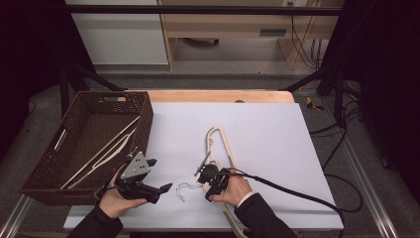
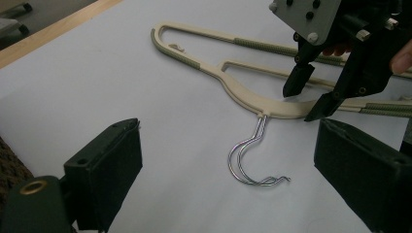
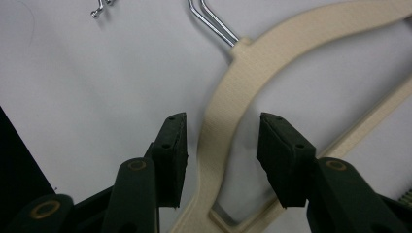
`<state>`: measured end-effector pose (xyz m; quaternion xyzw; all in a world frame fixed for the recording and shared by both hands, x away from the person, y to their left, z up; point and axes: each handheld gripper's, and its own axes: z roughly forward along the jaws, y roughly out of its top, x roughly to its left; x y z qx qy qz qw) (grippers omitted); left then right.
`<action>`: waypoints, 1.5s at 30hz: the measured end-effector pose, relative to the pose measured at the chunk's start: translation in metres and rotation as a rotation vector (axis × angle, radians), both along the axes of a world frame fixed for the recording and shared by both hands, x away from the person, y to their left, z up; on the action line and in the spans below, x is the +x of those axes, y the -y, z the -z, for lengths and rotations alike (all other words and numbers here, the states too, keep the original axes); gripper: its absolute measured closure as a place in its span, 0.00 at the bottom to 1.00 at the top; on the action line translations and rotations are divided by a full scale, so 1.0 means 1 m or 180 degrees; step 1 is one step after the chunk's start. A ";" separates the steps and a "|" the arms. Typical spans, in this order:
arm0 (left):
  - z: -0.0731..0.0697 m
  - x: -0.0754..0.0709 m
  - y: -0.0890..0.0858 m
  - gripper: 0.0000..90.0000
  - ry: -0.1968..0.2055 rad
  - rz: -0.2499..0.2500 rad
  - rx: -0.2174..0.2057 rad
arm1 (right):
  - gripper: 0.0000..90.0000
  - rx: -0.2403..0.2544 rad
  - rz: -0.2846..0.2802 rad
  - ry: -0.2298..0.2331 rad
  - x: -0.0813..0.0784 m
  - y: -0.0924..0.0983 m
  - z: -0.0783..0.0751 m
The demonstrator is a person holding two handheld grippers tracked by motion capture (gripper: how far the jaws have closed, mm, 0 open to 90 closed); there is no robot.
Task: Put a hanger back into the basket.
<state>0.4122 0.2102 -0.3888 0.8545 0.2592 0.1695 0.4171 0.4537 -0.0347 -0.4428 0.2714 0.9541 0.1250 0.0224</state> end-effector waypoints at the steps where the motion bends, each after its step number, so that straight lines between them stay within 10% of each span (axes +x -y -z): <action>1: 0.000 0.000 0.000 0.11 0.0004 0.0001 0.0005 | 0.62 0.0006 -0.0009 -0.0001 0.000 0.000 0.001; 31: 0.000 0.000 0.000 0.11 0.0000 0.0013 0.0011 | 0.83 -0.0102 0.0111 -0.0331 0.009 0.004 -0.005; 45: -0.011 -0.004 -0.007 0.12 0.0129 0.0035 -0.0062 | 0.83 -0.0042 -0.0036 -0.0364 0.004 0.022 -0.043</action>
